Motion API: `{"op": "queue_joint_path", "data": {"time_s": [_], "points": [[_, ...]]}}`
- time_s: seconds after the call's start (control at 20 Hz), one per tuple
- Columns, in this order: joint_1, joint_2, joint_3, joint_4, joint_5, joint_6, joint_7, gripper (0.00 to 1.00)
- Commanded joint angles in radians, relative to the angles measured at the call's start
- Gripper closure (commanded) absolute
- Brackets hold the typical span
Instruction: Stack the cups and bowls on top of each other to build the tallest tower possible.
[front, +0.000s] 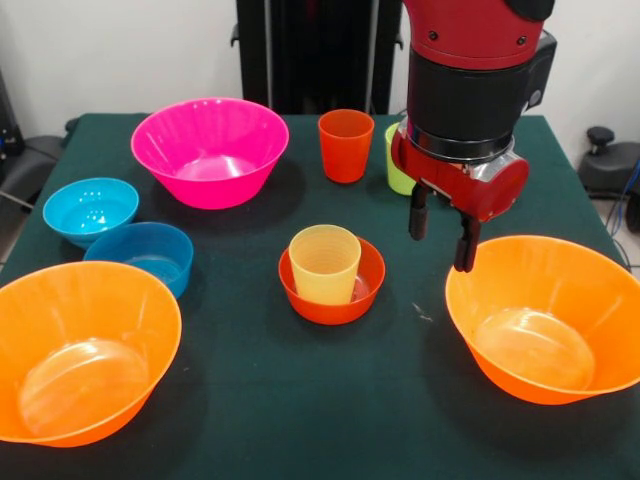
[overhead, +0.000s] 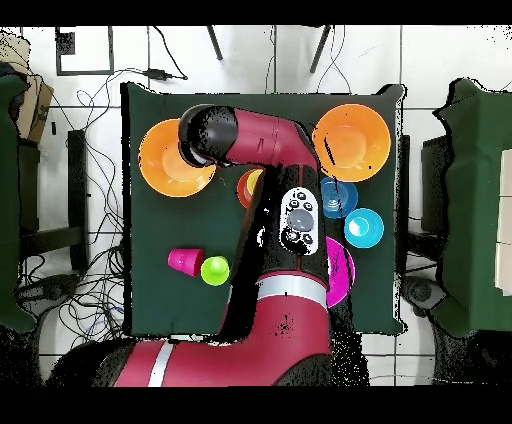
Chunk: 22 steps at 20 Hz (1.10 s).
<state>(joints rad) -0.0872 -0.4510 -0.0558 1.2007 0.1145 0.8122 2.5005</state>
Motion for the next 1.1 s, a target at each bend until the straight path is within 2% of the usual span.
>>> {"op": "queue_joint_path", "data": {"time_s": [0.05, 0.75, 1.1], "points": [[0.017, 0.015, 0.056, -0.035, -0.018, 0.046, 0.022, 0.00], [0.022, 0.022, 0.056, -0.074, -0.007, 0.088, 0.035, 0.00], [0.048, 0.052, 0.052, -0.116, 0.006, 0.094, 0.081, 0.00]]}}
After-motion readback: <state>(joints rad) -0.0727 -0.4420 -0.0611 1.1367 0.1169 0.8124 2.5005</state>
